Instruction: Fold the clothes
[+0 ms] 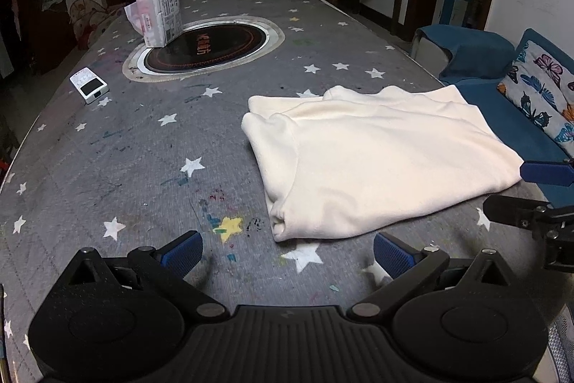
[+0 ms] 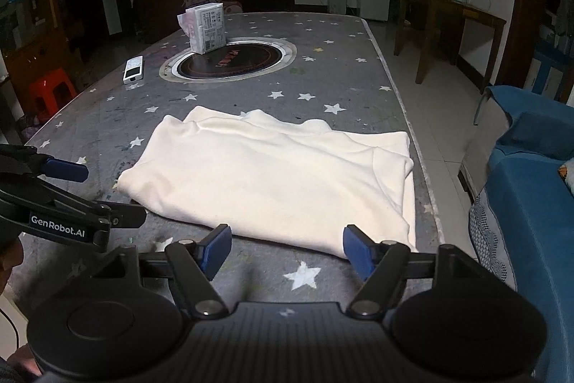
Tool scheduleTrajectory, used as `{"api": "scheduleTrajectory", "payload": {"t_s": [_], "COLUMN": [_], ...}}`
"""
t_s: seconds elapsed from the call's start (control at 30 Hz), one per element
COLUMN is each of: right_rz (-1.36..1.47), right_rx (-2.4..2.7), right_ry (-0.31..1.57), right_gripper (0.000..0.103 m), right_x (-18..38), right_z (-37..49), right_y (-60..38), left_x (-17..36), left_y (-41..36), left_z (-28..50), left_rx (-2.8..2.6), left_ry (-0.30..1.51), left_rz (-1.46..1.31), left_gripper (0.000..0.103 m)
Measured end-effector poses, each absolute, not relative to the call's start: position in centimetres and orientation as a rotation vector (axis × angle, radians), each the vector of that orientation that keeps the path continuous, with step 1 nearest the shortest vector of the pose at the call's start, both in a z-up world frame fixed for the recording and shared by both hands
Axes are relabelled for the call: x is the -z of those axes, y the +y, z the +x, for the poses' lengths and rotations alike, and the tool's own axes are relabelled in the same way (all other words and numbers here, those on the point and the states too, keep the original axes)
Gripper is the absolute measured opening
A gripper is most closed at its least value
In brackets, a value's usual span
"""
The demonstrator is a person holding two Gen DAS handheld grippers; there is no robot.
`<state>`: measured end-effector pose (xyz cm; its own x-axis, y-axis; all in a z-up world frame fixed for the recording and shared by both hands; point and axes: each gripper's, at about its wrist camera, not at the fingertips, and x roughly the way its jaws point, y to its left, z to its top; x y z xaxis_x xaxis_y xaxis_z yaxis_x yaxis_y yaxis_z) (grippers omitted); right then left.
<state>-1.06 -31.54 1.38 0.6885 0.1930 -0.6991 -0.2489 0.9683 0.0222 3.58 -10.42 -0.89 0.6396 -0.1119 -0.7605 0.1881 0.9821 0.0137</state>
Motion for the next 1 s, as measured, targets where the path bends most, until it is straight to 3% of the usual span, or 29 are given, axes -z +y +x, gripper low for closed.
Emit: {"api": "scheduleTrajectory", "payload": {"t_s": [0.37, 1.0], "right_rz": [-0.072, -0.065], "right_rx": [-0.234, -0.233], "right_ry": [0.762, 0.757], "right_gripper": [0.085, 0.093], "right_x": [-1.1, -0.8], "right_z": [-2.4, -3.7], "right_y": [-31.3, -31.0], "left_x": [0.9, 0.9], "left_y": [-10.0, -10.2], "left_z": [2.5, 1.5], "left_rx": [0.156, 0.149], "left_ry": [0.858, 0.853], "left_rz": [0.094, 0.111], "left_gripper": [0.103, 0.103]}}
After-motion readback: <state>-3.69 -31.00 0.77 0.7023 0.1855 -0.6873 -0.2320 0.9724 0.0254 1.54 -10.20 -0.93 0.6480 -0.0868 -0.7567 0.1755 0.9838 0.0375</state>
